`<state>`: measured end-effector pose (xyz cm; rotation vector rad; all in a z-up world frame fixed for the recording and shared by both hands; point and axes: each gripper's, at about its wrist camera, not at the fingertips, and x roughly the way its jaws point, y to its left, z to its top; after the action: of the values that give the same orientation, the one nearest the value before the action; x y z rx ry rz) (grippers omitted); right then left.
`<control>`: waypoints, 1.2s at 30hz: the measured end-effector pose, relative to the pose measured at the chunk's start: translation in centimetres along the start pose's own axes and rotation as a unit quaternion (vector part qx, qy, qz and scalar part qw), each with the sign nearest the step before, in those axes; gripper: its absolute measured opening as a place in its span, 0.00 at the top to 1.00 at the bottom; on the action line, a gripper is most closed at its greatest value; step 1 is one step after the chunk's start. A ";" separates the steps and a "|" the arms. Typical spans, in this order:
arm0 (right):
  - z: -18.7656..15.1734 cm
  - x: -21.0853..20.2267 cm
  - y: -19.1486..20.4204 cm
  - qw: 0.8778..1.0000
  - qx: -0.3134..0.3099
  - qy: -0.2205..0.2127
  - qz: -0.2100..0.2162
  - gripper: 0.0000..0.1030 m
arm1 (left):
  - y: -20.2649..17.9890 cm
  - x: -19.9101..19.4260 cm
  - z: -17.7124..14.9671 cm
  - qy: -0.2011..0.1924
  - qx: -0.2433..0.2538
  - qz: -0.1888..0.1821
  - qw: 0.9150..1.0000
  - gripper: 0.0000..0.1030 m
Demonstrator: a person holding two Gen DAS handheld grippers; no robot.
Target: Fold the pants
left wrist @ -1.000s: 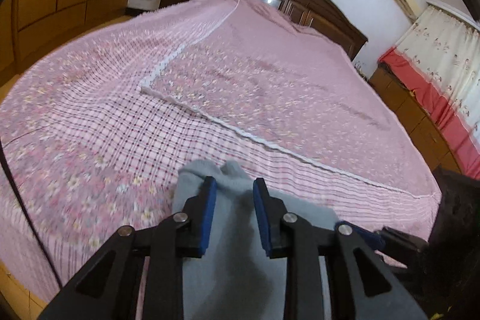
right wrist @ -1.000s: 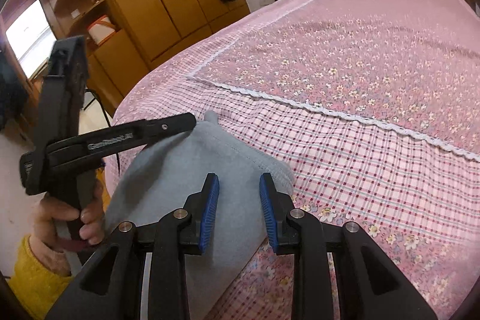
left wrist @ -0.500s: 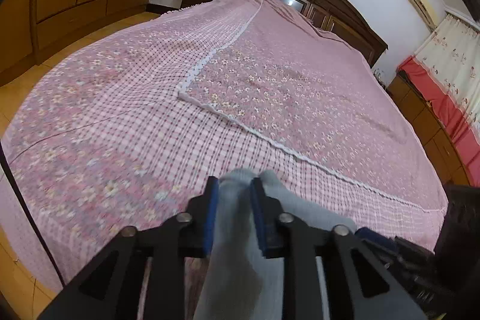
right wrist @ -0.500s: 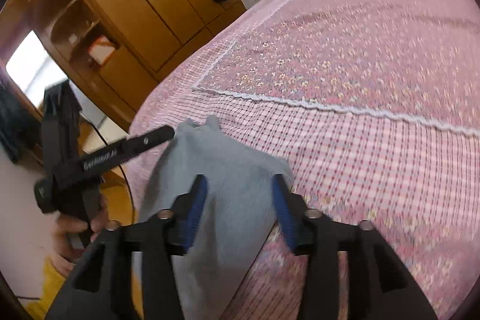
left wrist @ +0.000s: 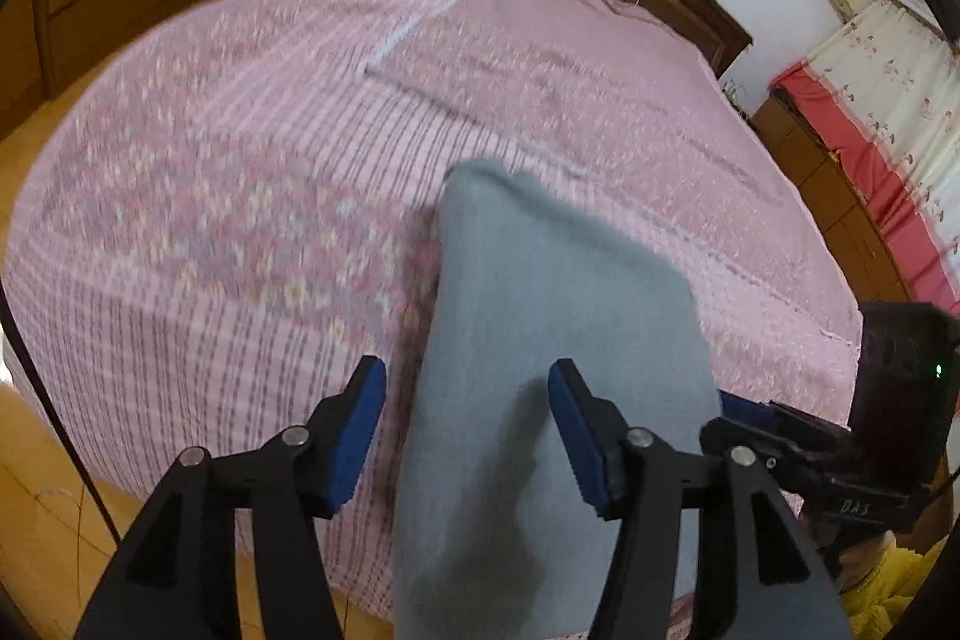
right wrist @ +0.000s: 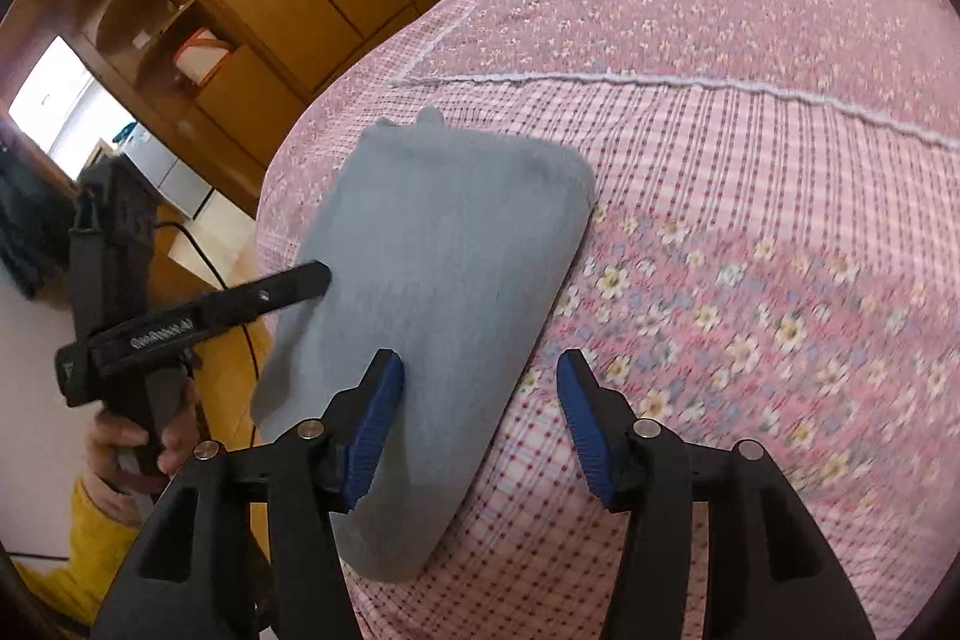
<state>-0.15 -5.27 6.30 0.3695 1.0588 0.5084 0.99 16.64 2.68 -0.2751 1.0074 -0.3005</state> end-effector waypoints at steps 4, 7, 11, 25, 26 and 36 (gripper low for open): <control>-0.2 0.7 -0.1 1.000 0.008 -0.001 0.005 0.39 | 1.0 0.8 -0.8 0.006 -0.018 -0.014 1.000 0.38; -0.2 1.0 0.1 1.000 0.015 -0.002 0.017 0.39 | 1.4 0.9 -0.9 0.011 -0.029 -0.029 0.999 0.36; 0.0 1.6 0.9 1.000 0.005 -0.006 0.026 0.39 | 1.7 1.0 -1.4 0.022 -0.037 -0.060 0.997 0.36; 0.3 3.2 0.0 0.998 0.021 -0.003 0.056 0.52 | 0.1 2.9 -1.8 0.035 -0.036 -0.093 0.994 0.35; 0.3 3.0 0.2 0.998 0.018 -0.007 0.056 0.56 | 0.0 3.0 -1.7 0.035 -0.037 -0.094 0.994 0.35; 1.2 1.0 0.5 0.997 0.009 -0.026 0.076 0.71 | -4.4 2.3 -1.2 0.018 -0.002 -0.082 0.996 0.36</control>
<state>1.22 -4.38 6.42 0.4789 0.9898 0.6232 0.59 11.65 1.85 -0.3578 1.0236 -0.4544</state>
